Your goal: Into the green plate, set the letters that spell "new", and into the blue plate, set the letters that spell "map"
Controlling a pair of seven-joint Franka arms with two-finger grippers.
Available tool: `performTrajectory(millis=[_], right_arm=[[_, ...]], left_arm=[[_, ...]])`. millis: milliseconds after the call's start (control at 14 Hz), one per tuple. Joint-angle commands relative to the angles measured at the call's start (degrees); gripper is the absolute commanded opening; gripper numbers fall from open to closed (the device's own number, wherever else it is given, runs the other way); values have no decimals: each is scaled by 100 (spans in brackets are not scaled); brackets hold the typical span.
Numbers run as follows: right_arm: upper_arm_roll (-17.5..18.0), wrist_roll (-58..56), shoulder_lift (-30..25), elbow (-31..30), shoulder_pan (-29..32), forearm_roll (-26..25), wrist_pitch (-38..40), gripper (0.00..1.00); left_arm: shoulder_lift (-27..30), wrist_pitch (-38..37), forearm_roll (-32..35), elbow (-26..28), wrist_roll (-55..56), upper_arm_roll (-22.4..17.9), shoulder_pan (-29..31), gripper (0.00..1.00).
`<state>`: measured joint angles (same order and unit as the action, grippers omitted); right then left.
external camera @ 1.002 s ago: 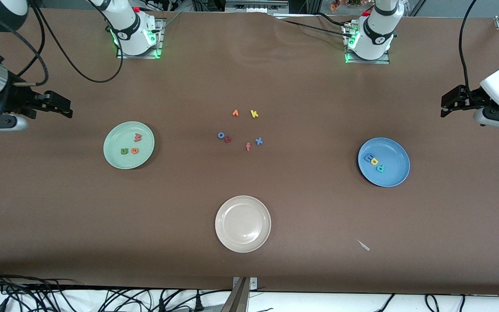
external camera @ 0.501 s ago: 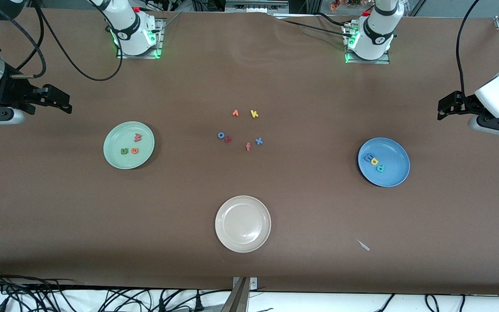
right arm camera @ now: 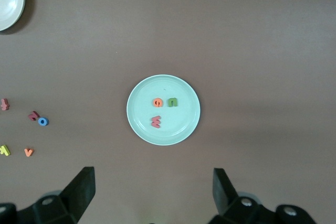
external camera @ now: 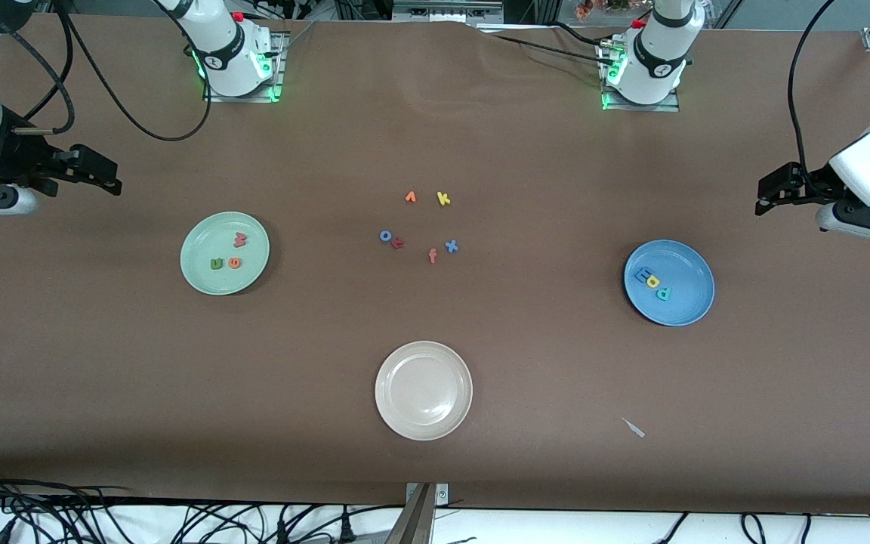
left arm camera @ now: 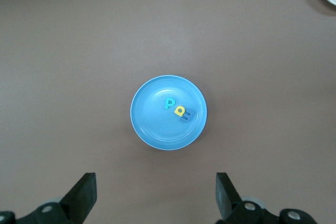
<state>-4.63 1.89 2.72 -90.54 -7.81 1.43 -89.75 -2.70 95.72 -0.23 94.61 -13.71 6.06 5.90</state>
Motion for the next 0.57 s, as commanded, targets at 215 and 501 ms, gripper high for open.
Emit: performTrajectory(millis=[215,501], right_arm=[[59,4,-9,318,69,-178,203,100],[86,-75,-17,327,61,-178,247,100]], left_arm=[[24,52,-127,23,-52,-18,34,100],[24,52,-127,32,-88,-18,61,100]])
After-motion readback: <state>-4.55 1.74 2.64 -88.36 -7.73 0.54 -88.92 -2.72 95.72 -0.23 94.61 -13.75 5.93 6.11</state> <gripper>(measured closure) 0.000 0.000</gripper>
